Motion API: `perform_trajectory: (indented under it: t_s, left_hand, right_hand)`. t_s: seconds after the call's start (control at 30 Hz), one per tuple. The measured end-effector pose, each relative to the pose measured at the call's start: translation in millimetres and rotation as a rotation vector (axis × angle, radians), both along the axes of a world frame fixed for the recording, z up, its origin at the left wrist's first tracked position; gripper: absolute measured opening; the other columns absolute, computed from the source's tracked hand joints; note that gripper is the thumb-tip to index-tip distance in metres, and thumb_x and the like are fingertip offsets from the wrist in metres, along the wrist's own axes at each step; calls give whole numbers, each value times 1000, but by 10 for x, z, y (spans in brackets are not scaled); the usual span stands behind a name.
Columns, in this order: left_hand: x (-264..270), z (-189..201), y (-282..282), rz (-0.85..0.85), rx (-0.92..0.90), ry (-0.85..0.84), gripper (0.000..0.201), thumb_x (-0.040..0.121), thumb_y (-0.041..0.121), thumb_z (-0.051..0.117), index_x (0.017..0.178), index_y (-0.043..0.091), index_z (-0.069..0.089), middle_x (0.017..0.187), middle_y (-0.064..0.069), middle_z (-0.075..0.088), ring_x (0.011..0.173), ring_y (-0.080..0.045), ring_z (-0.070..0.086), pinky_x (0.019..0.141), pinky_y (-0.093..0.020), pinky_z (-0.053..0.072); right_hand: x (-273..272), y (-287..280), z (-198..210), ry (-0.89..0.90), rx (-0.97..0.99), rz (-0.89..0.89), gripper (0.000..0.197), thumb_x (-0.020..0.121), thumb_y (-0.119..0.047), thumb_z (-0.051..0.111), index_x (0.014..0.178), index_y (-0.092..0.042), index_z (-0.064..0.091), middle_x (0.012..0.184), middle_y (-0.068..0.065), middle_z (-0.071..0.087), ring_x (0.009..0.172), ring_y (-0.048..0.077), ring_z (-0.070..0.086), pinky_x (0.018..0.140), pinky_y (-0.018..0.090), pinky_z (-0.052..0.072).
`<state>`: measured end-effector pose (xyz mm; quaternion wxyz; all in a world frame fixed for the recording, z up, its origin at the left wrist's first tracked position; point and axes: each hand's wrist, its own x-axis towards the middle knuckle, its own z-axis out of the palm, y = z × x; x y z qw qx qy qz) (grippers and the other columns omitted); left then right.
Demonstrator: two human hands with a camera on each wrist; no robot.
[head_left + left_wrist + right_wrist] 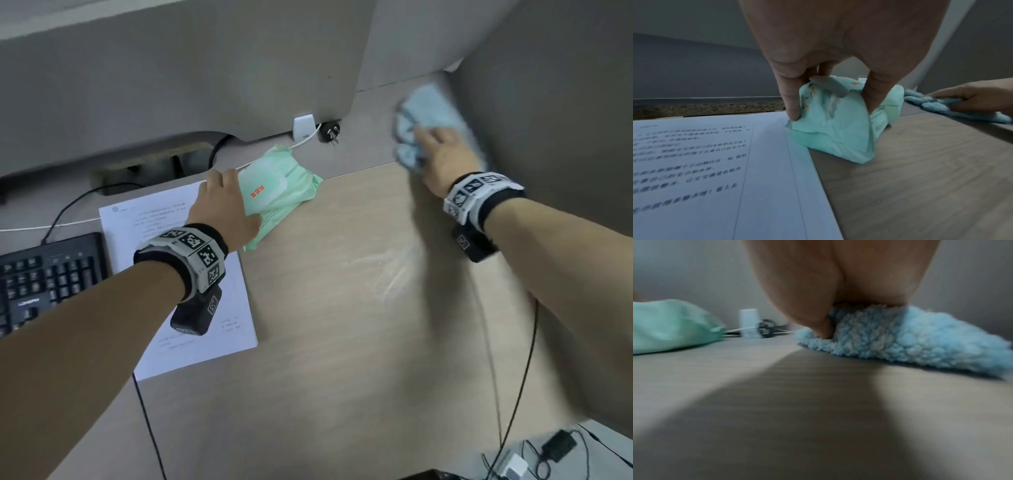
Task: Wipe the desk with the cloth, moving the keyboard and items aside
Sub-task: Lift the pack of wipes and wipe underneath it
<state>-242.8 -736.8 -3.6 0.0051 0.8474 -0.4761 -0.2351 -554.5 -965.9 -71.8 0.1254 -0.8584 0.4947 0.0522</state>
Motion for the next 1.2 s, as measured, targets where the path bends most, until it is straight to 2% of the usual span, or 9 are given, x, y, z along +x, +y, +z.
perform_trajectory:
  t_s: [0.13, 0.3, 0.4, 0.6, 0.67, 0.83, 0.93, 1.03, 1.2]
  left_hand:
    - [-35, 0, -4, 14, 13, -3, 71, 77, 27, 69, 135, 5, 33, 130, -16, 38, 120, -34, 41, 91, -49, 47]
    - [-79, 10, 0, 15, 16, -26, 68, 78, 27, 67, 133, 5, 34, 129, -16, 39, 118, -34, 42, 84, -47, 45]
    - [-71, 11, -17, 11, 33, -28, 68, 77, 29, 67, 131, 4, 35, 128, -17, 40, 116, -36, 45, 84, -48, 47]
    - [-87, 14, 8, -7, 23, -21, 63, 80, 26, 65, 130, 4, 34, 125, -18, 42, 112, -38, 47, 82, -50, 48]
    - [-110, 14, 21, -1, 3, -21, 61, 81, 23, 64, 130, 5, 33, 126, -19, 41, 114, -38, 45, 85, -51, 47]
    - [-208, 65, 18, -57, -33, -20, 64, 82, 23, 63, 134, 4, 30, 130, -20, 38, 114, -40, 46, 87, -52, 48]
    - [-416, 122, -45, -144, -65, -15, 69, 81, 23, 63, 138, 4, 29, 131, -20, 38, 111, -42, 48, 84, -50, 47]
    - [-766, 169, -219, -213, -90, -20, 70, 81, 23, 64, 139, 4, 30, 130, -18, 39, 114, -40, 48, 87, -48, 45]
    - [-1292, 192, -762, -251, -167, 55, 71, 79, 19, 65, 140, 5, 32, 134, -19, 39, 121, -37, 43, 96, -47, 44]
  right_hand:
    - [-39, 194, 8, 179, 27, -237, 61, 88, -30, 49, 145, -29, 26, 144, 16, 35, 132, 40, 32, 100, 56, 40]
    - [523, 1741, 101, 57, 132, 263, 83, 83, -18, 60, 153, -26, 17, 162, 11, 12, 148, 40, 3, 116, 63, 10]
    - [351, 1938, 73, 62, 99, 451, 81, 86, -20, 61, 153, -27, 17, 163, 7, 12, 149, 36, 2, 118, 61, 11]
    - [-134, 1150, 114, 65, 69, -161, 73, 83, -13, 57, 148, -24, 28, 159, 11, 20, 145, 40, 14, 114, 55, 24]
    - [9, 1216, 138, 108, 90, -161, 74, 82, -14, 57, 148, -25, 25, 159, 11, 19, 144, 41, 15, 112, 56, 27]
    - [174, 1864, 91, 61, 137, 250, 84, 81, -5, 58, 153, -27, 19, 163, 6, 7, 149, 35, 3, 119, 55, 10]
    - [-179, 1787, 87, 26, 105, 79, 82, 80, -6, 63, 151, -25, 25, 161, 8, 18, 148, 36, 14, 117, 54, 20]
    - [-536, 1553, 190, 28, 65, -101, 66, 77, -14, 66, 139, -21, 43, 145, 12, 41, 130, 38, 37, 96, 51, 43]
    - [-949, 1125, 392, 56, 125, -281, 43, 85, -25, 61, 125, -16, 52, 124, 16, 45, 112, 40, 44, 86, 48, 49]
